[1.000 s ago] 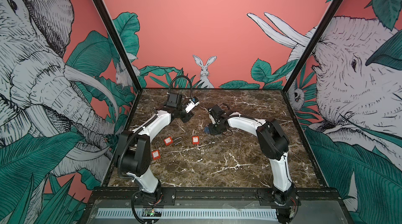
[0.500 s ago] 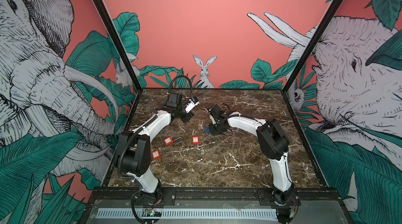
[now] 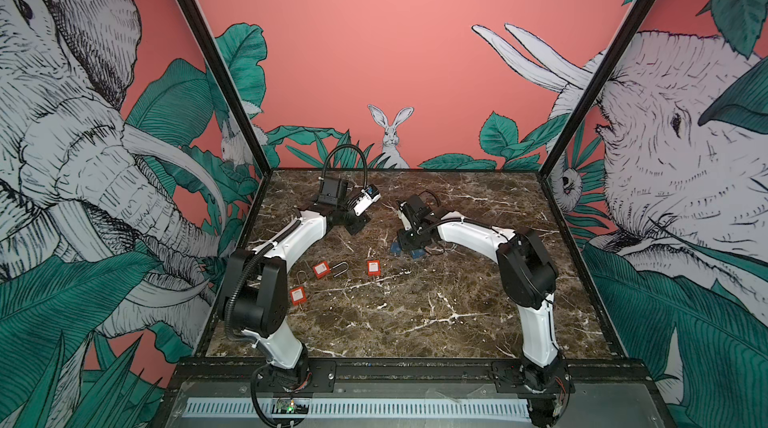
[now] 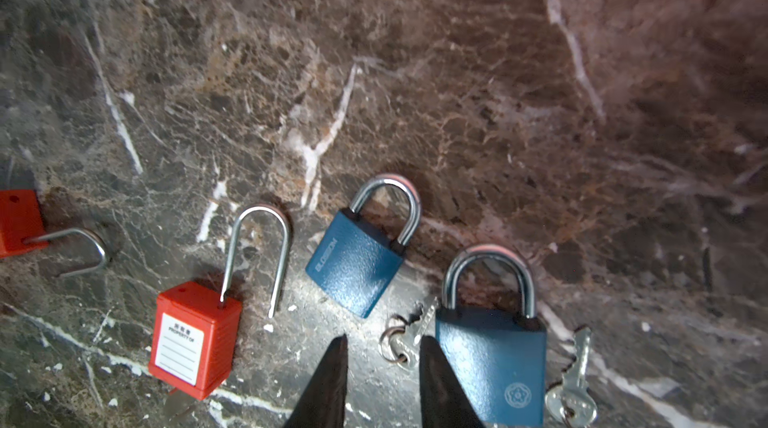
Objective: Lock with the key
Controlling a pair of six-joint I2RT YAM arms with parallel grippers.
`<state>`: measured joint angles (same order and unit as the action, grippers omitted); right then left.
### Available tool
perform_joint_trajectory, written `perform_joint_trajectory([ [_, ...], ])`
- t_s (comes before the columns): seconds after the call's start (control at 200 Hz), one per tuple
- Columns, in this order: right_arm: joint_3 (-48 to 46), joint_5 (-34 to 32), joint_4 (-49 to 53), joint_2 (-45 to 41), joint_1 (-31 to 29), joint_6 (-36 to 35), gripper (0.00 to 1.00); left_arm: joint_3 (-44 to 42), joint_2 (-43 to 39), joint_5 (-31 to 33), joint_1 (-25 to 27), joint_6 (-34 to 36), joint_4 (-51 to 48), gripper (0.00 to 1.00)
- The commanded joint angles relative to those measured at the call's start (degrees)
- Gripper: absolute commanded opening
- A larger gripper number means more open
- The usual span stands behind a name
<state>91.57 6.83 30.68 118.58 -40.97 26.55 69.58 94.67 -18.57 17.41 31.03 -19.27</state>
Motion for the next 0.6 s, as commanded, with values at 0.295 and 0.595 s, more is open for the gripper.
perform_joint_trajectory([
  [0.295,16.3,-1.0,4.9,11.6,0.6,-4.0,0.34,0.6,-2.3,0.5,-0.5,0.7,-2.5,0.33],
  [0.595,15.9,-0.6,4.7,13.0,0.6,-4.4,0.36,0.5,-2.9,1.0,-0.4,0.8,-3.3,0.33],
])
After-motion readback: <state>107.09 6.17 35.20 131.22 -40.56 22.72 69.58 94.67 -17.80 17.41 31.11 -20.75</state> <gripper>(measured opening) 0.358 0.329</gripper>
